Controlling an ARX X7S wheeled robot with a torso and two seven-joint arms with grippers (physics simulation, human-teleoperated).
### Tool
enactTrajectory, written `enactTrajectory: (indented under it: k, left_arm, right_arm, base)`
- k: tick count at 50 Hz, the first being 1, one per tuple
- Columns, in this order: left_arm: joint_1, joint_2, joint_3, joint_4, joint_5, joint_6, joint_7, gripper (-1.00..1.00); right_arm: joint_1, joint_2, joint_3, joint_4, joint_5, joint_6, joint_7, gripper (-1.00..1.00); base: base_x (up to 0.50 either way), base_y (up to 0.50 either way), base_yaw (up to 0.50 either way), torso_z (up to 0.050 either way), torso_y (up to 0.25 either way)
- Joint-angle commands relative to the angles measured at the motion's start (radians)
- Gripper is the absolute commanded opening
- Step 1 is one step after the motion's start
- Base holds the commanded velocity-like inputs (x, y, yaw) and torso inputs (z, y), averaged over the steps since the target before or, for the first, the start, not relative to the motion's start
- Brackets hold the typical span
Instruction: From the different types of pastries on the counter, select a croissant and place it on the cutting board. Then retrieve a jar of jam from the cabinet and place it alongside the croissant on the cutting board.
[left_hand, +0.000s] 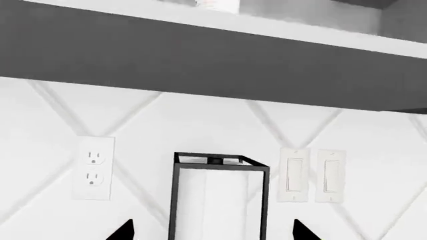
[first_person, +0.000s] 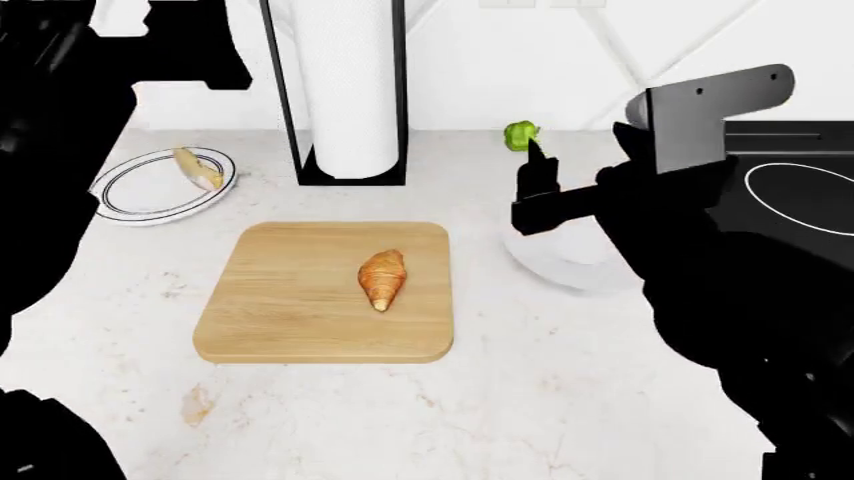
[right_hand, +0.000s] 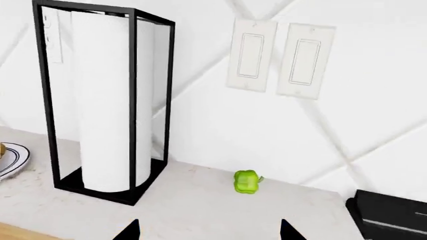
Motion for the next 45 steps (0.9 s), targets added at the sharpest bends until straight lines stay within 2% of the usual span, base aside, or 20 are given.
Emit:
enactTrajectory:
  k: [1, 9, 13, 18, 20, 27, 34, 45]
  left_arm:
    - [-0.169, 0.008, -0.099, 0.168, -0.132, -0.147, -0.097, 1.0]
    - [-0.267, 0.011, -0.163, 0.252, -0.249, -0.27, -0.164, 1.0]
    - [-0.38, 0.034, -0.204, 0.234, -0.326, -0.373, -0.24, 1.0]
    - [-0.509, 0.009, -0.181, 0.139, -0.561, -0.393, -0.487, 1.0]
    - [-0.556, 0.009, -0.147, 0.101, -0.595, -0.385, -0.551, 1.0]
    - [-0.715, 0.044, 0.052, -0.123, -0.395, -0.268, -0.526, 1.0]
    - [-0.842, 0.071, 0.257, -0.451, -0.159, -0.081, -0.411, 1.0]
    - [-0.988, 0.158, 0.469, -1.008, 0.091, 0.223, -0.225, 1.0]
  right_arm:
    - [-0.081, 0.098, 0.014, -0.118, -0.071, -0.056, 0.05, 1.0]
    - [-0.091, 0.097, 0.014, -0.11, -0.083, -0.08, 0.05, 1.0]
    - [-0.093, 0.091, 0.007, -0.104, -0.088, -0.096, 0.041, 1.0]
    - [-0.101, 0.087, -0.009, -0.094, -0.097, -0.118, 0.025, 1.0]
    - [-0.103, 0.086, -0.012, -0.091, -0.098, -0.127, 0.017, 1.0]
    - [-0.14, 0.079, -0.046, -0.064, -0.119, -0.192, -0.035, 1.0]
    - [-0.163, 0.082, -0.074, -0.023, -0.141, -0.235, -0.076, 1.0]
    - [-0.17, 0.076, -0.108, 0.023, -0.167, -0.285, -0.124, 1.0]
  base:
    - [0.0, 0.0, 0.0, 0.0, 0.0]
    - [0.0, 0.0, 0.0, 0.0, 0.0]
    - [0.0, 0.0, 0.0, 0.0, 0.0]
    - [0.0, 0.0, 0.0, 0.0, 0.0]
    - [0.0, 0.0, 0.0, 0.0, 0.0]
    - [0.0, 0.0, 0.0, 0.0, 0.0]
    - [0.0, 0.0, 0.0, 0.0, 0.0]
    - [0.0, 0.0, 0.0, 0.0, 0.0]
